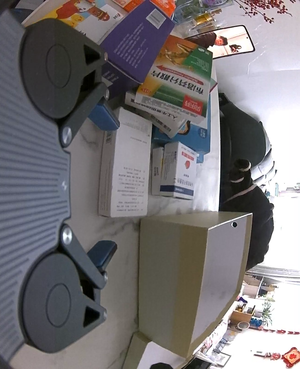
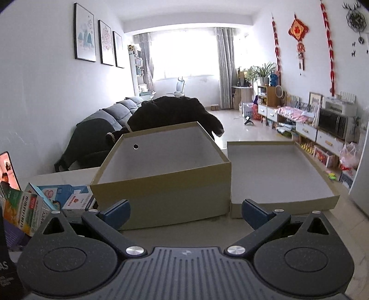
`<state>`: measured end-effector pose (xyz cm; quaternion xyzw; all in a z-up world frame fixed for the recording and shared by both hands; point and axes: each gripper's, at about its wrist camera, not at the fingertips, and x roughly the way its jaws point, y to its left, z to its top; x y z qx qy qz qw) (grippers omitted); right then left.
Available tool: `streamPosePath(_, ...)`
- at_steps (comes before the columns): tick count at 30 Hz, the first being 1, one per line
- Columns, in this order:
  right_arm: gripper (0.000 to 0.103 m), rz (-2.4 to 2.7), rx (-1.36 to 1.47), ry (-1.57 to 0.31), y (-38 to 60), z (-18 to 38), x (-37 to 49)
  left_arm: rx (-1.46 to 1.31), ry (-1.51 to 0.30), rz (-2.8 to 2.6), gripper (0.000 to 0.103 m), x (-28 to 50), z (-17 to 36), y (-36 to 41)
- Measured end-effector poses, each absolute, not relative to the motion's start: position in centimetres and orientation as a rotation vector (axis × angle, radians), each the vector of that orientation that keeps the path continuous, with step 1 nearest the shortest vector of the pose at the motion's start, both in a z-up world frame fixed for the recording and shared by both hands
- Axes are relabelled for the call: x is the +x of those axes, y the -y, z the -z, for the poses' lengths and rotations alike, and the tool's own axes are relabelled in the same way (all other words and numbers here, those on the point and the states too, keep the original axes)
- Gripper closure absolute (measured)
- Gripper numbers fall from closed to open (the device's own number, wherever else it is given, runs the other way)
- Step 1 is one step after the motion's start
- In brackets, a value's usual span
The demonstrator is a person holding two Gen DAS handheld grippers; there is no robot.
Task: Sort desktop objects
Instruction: 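Move the right gripper toward the pile of medicine boxes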
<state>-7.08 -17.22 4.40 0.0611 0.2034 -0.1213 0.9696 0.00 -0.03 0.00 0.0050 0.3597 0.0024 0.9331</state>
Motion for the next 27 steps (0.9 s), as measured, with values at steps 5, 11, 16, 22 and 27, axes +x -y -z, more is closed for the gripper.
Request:
streamPosePath(5, 0.0, 0.28, 0.049, -0.387, 16.2, -4.8, -7.6, -0.032, -0.713, 0.001, 0.0, 0.0, -0.2, -0.4)
streamPosePath(11, 0.0, 0.351, 0.015, -0.398, 15.3, -4.5, -7.3, -0.028, -0.695, -0.006, 0.0, -0.1, -0.6, -1.1)
streamPosePath(16, 0.0, 0.294, 0.062, -0.449, 15.5, -4.2, -6.6, -0.065, -0.701, 0.001, 0.0, -0.2, -1.3, -2.6)
streamPosePath(22, 0.0, 0.307, 0.061, -0.478, 15.4, -3.6, -5.9, -0.107, -0.679, -0.045, 0.0, -0.6, -1.5, -4.6)
streamPosePath(27, 0.0, 0.295, 0.096, -0.501, 15.5, -3.2, -5.2, -0.196, -0.639, -0.063, 0.0, -1.2, -1.7, -6.6)
